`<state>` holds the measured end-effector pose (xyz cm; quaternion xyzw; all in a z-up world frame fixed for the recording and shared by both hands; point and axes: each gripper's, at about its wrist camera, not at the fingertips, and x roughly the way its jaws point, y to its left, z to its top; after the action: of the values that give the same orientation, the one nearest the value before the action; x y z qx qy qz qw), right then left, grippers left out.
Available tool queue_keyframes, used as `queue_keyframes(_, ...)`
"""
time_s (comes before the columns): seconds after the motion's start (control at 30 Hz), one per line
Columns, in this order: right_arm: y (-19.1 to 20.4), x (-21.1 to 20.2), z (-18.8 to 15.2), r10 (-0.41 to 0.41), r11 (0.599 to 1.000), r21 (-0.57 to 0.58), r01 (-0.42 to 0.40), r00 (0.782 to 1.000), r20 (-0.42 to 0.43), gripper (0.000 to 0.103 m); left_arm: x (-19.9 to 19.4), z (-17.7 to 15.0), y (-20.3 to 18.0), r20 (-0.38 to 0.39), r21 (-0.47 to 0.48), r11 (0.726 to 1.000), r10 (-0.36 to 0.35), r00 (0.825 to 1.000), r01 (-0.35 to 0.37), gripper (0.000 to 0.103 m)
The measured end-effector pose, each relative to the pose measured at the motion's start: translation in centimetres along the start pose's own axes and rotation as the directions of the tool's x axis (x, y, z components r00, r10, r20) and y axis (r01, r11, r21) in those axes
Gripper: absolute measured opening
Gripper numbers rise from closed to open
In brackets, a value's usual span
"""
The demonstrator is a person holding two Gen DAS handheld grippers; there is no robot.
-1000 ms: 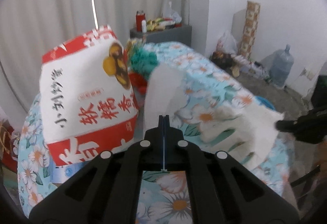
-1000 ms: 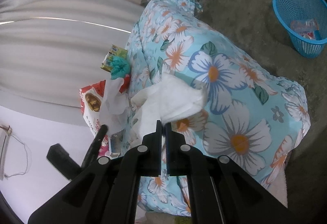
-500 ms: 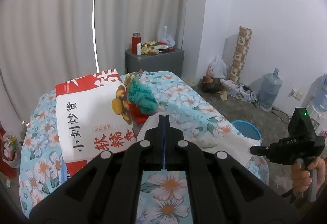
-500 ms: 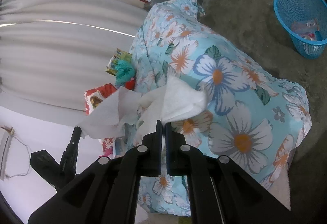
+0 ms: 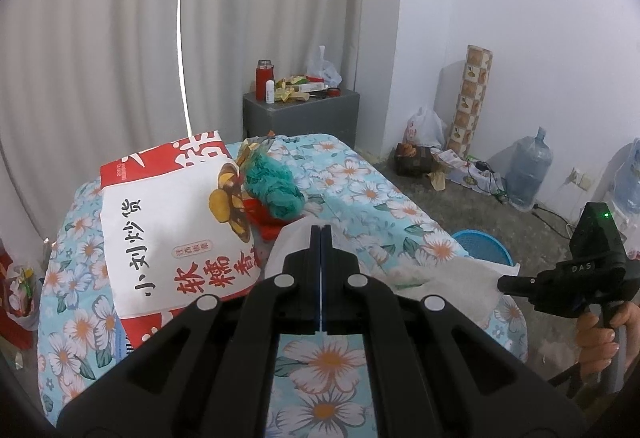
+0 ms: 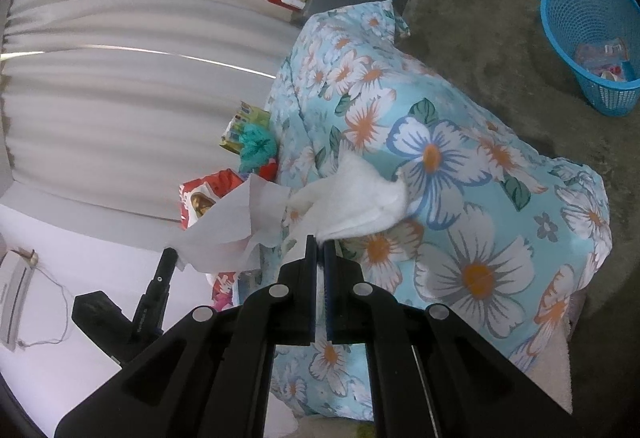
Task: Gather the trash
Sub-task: 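Lift both held white items off the bed and carry them toward the blue basket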
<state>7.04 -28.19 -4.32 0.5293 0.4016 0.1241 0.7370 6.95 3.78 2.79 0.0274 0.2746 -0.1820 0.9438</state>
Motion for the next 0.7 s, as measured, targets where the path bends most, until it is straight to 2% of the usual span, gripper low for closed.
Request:
queue_keyframes(0.37,1.2,-2.1,0.5,0.027,0.999,-0.044,-0.025,0.998,0.054,0.003,0.4,-0.1,-0.4,-0.003,0.011,1.000,-0.003,1.000,0.003,0.000)
queue_keyframes(0.7,3.8,-4.4,0.7,0.081,0.990,-0.126,-0.067,0.990,0.113,0.003,0.6,0.0,-0.6,0.003,0.017,1.000,-0.005,1.000,0.005,0.000)
